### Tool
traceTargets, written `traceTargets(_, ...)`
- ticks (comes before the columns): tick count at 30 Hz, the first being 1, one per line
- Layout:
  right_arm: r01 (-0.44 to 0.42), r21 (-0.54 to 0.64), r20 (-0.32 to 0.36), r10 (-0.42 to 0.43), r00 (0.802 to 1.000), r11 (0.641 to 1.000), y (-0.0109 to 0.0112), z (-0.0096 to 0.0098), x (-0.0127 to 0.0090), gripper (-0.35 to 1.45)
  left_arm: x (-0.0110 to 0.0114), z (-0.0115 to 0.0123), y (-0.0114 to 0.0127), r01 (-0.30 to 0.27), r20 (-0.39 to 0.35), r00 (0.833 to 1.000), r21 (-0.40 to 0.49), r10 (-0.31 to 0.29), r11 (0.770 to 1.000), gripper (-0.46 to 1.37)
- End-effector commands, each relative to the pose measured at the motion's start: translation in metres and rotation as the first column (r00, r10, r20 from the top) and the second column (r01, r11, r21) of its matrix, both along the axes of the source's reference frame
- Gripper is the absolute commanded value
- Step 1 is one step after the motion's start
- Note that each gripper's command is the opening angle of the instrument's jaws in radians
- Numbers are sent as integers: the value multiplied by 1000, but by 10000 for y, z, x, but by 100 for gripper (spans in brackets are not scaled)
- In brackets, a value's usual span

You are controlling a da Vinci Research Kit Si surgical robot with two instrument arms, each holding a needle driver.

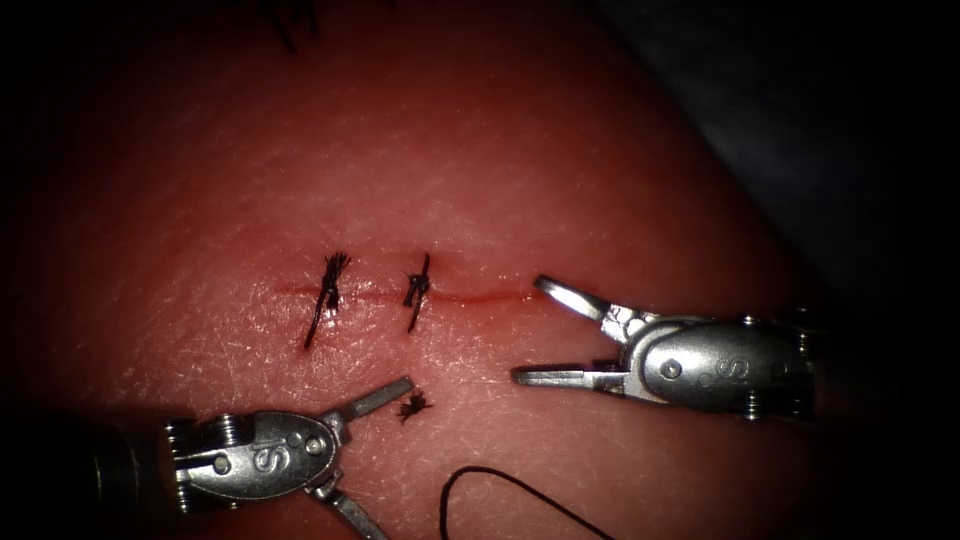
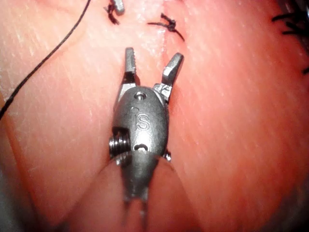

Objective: Wound Closure
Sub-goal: Drop the suture end from the left gripper

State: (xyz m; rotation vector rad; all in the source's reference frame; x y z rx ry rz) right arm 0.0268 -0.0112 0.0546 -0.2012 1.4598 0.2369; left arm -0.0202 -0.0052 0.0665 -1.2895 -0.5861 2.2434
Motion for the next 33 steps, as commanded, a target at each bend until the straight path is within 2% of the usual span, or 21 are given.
traceTargets(1, -1, 3, -1, 1, 1000, 1000, 0, 0, 0, 114, 3, -1, 0, -3, -12, 1000, -5, 3, 1000, 133)
traceTargets(5, -4, 14, -4, 4, 1000, 1000, 0, 1, 1, 110, 22, -3, -2, -24, -53, 998, 2, 24, 1000, 132)
traceTargets(10, -10, 25, -4, 10, 1000, 1000, -1, 1, 8, 111, 39, -10, 2, -27, -65, 998, -6, 27, 1000, 129)
traceTargets(16, -18, 43, -6, 18, 1000, 999, 2, 1, 14, 113, 44, -22, 14, -47, -67, 997, -41, 45, 998, 128)
traceTargets(21, -21, 57, -7, 22, 1000, 998, 5, 0, 16, 117, 42, -42, 21, -72, -58, 996, -98, 66, 993, 124)
traceTargets(29, -26, 68, -3, 26, 1000, 997, 15, 2, 16, 118, 43, -70, 41, -41, -28, 999, -101, 38, 994, 115)
traceTargets(33, -27, 75, 4, 27, 1000, 997, 23, 2, 16, 118, 44, -80, 50, -60, -22, 998, -144, 58, 988, 111)
